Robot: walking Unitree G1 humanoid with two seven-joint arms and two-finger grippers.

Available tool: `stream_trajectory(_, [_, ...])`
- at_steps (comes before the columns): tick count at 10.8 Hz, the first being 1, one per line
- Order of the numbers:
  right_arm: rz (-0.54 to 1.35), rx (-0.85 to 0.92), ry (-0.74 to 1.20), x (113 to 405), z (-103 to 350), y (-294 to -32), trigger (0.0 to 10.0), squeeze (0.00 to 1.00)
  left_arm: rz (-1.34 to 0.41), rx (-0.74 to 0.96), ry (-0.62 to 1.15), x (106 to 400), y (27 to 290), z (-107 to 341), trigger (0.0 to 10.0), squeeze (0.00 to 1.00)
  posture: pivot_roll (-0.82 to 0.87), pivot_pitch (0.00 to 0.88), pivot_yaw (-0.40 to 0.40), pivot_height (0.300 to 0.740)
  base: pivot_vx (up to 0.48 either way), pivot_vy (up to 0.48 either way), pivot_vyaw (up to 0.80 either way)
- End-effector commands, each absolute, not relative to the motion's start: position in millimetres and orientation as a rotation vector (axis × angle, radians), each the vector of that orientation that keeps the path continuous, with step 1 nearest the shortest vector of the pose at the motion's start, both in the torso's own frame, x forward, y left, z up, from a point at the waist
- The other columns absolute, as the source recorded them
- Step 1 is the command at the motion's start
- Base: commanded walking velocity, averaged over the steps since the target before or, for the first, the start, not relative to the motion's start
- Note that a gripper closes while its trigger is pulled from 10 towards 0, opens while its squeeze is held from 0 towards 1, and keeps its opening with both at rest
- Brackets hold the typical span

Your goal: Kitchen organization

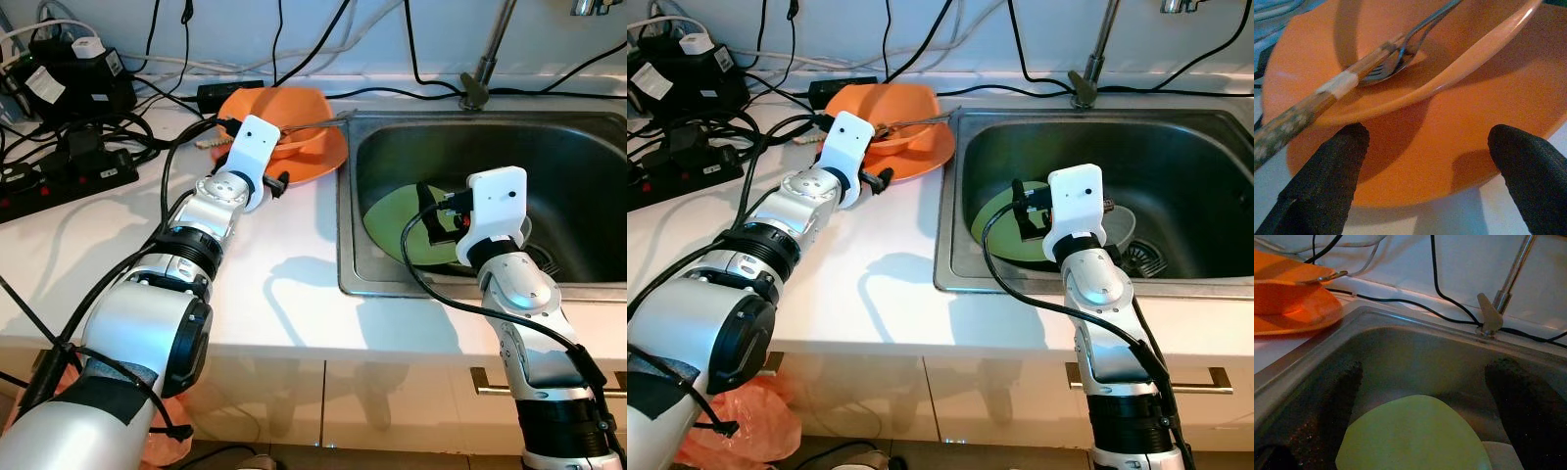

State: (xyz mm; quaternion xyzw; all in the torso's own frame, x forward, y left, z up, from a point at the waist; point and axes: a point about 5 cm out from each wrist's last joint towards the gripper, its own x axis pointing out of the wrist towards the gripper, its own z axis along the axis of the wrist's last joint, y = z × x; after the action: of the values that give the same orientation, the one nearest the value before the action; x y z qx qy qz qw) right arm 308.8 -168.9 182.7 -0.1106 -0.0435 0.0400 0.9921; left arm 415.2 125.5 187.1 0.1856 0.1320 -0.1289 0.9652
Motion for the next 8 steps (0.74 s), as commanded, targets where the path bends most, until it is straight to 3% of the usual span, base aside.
stream_trajectory(1, [0.067,-0.233,-0.088,308,185,-171,10.0,0.00,-0.308,0.402,0.439,403,127,150,10.0,0.00,0.01,0.055,0.068,0.740,0.000,0.000,0.00])
stream_trajectory(8, [0.072,-0.228,-0.094,311,185,-169,10.0,0.00,-0.513,0.483,0.548,393,139,135,10.0,0.00,0.03,0.044,0.064,0.740,0.000,0.000,0.00])
